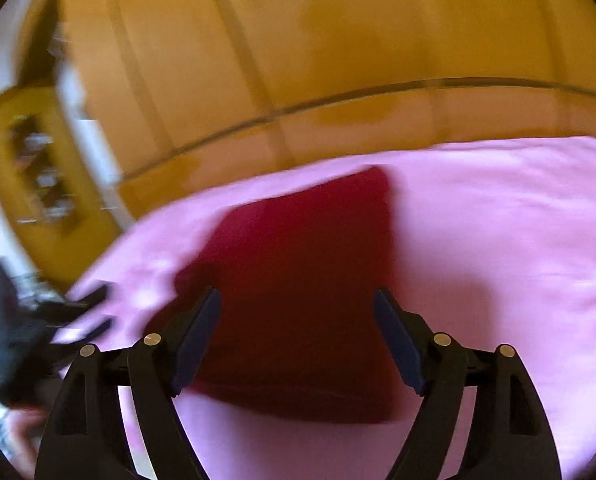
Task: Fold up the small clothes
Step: 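Fold the grasped side over the top's middle with the right tool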
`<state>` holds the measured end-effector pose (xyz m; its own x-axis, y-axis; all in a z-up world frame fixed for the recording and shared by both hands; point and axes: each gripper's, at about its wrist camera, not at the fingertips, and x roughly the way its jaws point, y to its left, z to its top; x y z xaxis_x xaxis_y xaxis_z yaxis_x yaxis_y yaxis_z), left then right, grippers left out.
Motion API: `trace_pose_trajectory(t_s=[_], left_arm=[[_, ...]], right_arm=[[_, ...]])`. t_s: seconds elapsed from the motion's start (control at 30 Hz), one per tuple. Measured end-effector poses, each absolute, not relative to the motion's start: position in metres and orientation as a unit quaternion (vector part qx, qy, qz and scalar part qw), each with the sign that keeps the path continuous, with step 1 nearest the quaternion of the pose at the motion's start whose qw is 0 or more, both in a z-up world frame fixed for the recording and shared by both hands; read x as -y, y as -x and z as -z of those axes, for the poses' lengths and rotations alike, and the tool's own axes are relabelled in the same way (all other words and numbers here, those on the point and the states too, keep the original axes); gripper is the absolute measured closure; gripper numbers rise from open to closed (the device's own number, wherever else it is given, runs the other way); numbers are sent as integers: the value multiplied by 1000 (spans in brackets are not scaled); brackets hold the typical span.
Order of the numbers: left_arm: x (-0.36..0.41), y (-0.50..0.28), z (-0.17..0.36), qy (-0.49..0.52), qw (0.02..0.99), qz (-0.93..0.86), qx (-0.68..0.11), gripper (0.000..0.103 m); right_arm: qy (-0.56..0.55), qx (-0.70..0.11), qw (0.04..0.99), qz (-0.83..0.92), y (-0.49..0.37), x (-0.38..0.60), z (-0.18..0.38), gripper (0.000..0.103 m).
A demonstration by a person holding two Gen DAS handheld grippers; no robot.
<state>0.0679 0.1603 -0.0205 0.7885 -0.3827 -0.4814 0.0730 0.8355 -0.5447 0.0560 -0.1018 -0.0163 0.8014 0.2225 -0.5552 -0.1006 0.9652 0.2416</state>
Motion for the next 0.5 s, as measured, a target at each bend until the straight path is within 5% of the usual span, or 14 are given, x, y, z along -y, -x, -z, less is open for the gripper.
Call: trace_pose_trajectory(t_s=[0.13,0.17,0.27,0.5], left_arm=[[-128,-94,22,211,909,138,-332,12],[-124,-100,25,206,907,139,-340,22],[-116,-118,43,196,889,144,-388,81],[-142,-91,30,233,875,183,-383,97]], right_arm=[[-110,-329,938,-22,-67,130,28,26],[-109,-335,936,-20,-74,129,30,26],[-79,-346,935,-16,-87,118,38,25],[-23,-357,933,-45,-85,106,41,21]])
